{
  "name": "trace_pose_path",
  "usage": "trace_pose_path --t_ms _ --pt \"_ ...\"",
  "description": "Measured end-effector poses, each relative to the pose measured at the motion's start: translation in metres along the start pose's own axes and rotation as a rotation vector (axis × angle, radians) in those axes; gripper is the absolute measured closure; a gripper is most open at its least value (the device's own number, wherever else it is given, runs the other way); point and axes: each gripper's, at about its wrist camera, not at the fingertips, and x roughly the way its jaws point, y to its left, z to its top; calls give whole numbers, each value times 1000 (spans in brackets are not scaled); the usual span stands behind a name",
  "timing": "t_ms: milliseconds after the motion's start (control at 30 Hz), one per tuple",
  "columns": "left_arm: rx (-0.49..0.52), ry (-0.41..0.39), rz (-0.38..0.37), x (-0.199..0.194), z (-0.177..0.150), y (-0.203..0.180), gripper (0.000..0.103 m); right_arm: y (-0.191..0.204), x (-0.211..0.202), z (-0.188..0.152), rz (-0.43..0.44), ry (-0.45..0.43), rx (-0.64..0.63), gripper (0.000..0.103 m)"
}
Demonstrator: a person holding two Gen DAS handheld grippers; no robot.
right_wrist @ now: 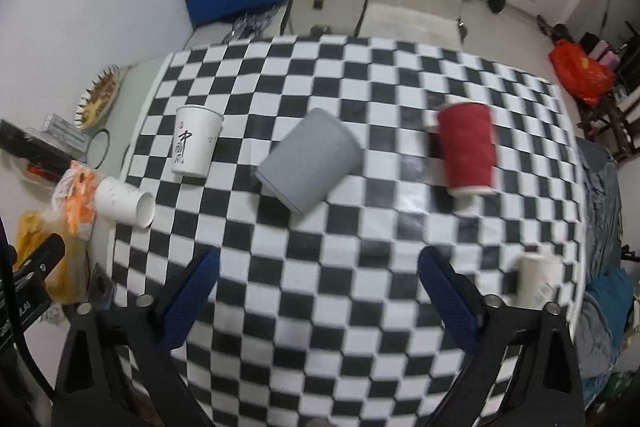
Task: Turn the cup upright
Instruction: 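Reach the left gripper to the white printed paper cup and grasp it, then lift the white cup with the left gripper and carry it toward the right gripper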
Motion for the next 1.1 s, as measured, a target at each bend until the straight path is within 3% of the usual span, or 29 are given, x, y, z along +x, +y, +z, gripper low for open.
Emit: trace_pose_path --t_ms 100,233,467,633,733,800,1100 --pt "22 49 -35 36 24 -9 0 13 37 26 3 40 -1 20" --pt "56 81 -86 70 47 -23 0 26 72 58 -20 55 -11 21" --pt "106 130 -179 123 76 -52 1 22 96 90 -51 69 -5 31" --pt "170 181 -220 149 83 -74 1 17 102 102 -68 74 12 31" --pt "194 209 -239 163 82 -84 17 13 104 102 -68 82 26 31" --pt "197 223 -258 167 81 -87 43 11 103 102 -70 82 35 31" --pt "188 127 -256 132 78 -82 46 -5 89 91 -35 107 100 31"
